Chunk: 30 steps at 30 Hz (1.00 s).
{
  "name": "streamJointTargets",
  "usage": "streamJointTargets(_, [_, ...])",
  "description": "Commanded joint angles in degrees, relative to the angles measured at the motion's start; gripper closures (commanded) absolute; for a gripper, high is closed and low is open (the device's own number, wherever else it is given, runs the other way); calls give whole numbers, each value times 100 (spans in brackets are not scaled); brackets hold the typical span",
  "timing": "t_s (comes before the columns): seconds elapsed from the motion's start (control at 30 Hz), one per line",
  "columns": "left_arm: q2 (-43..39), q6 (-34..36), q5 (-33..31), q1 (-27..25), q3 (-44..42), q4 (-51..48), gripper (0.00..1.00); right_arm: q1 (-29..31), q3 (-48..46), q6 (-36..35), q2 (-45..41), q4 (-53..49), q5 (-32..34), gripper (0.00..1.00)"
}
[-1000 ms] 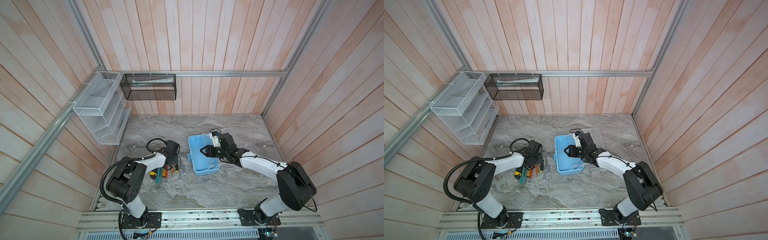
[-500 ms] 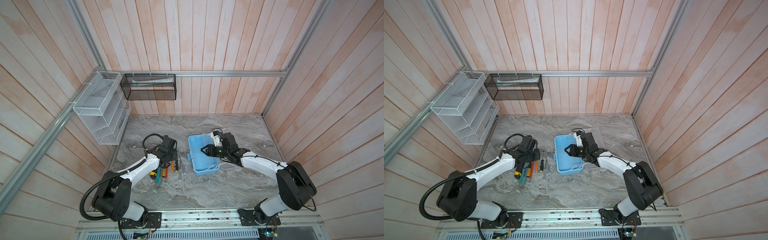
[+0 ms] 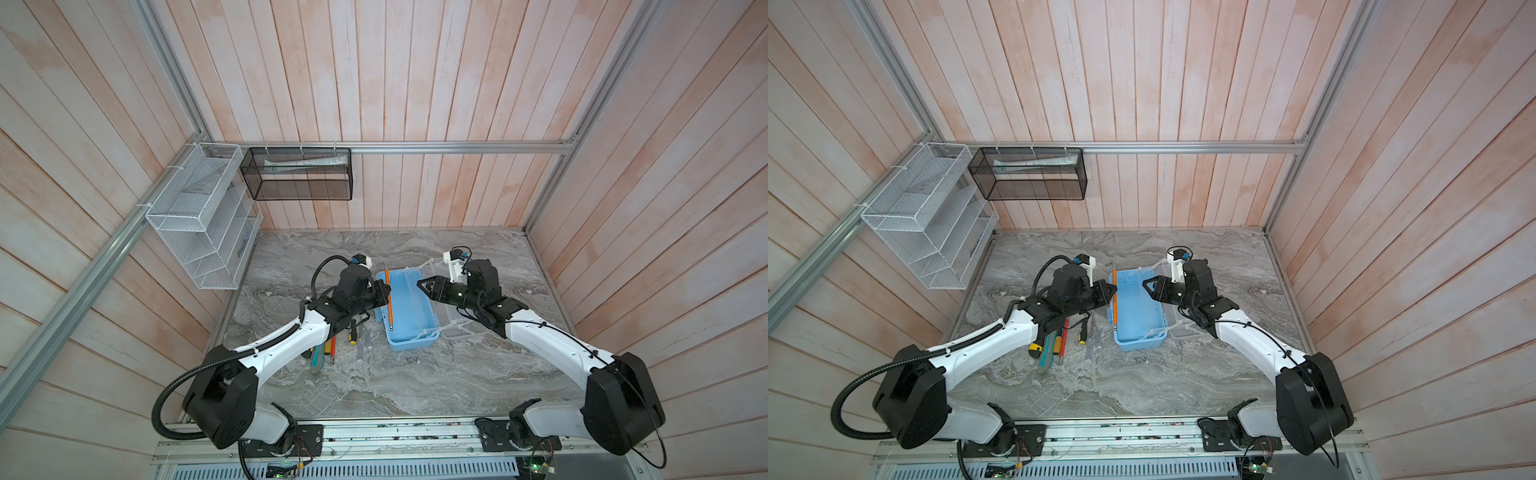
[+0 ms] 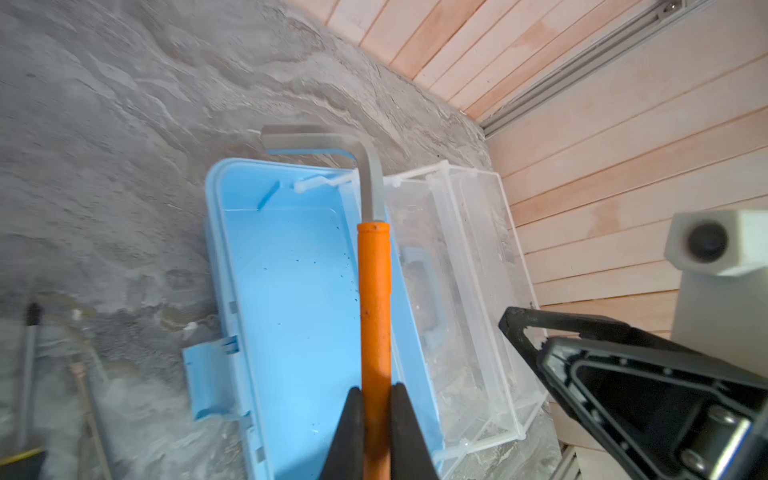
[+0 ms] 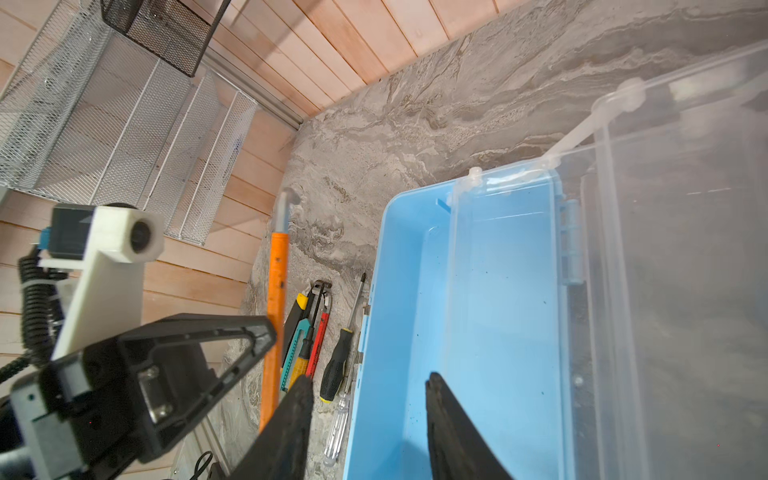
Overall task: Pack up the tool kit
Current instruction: 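Carry the orange hex key over the box and release it inside, then move the left gripper back over the row of tools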
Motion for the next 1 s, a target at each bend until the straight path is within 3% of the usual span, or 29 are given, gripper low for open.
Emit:
streamJointTargets(0.0, [411, -247, 140, -119, 325, 641, 100, -26, -71, 13, -84, -21, 29, 55])
streamJointTargets(0.57, [1806, -153, 69, -350, 947, 499, 100, -90, -270, -31, 36, 100, 1, 55])
streamJointTargets(0.63, [1885, -132, 71, -368, 1000, 475, 88, -91, -274, -31, 71, 102, 11, 54])
streamJointTargets(0.7, [1922, -111, 58, -385, 1019, 465, 82, -96, -270, -32, 82, 109, 7, 54])
streamJointTargets(0.97, [1906, -73, -4, -394, 1006, 384, 81, -101, -261, -57, 82, 68, 16, 54])
